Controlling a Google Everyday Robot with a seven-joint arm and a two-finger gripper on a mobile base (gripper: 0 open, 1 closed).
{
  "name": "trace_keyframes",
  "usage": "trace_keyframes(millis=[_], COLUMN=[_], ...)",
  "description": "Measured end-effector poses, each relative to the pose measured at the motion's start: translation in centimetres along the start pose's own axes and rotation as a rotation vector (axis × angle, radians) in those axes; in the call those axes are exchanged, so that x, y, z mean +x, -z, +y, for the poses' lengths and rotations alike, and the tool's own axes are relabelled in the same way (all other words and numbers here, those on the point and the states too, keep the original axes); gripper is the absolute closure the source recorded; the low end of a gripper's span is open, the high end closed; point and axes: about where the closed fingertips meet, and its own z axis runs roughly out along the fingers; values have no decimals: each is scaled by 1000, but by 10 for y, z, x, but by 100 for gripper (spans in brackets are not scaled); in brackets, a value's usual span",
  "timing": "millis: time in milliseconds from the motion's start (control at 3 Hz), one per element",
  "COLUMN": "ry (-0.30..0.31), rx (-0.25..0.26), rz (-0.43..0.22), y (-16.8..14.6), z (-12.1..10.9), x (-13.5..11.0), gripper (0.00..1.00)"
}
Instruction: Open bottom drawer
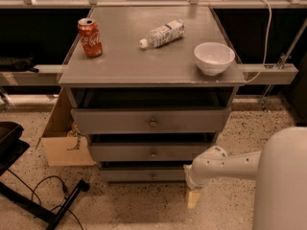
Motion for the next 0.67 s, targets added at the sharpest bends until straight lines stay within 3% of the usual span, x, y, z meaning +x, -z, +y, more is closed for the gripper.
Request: trace_keyframes(millis=[667], ry=[0], rx=[19], rz=[14], y=[-76], z=[-5], x=[4], gripper=[0])
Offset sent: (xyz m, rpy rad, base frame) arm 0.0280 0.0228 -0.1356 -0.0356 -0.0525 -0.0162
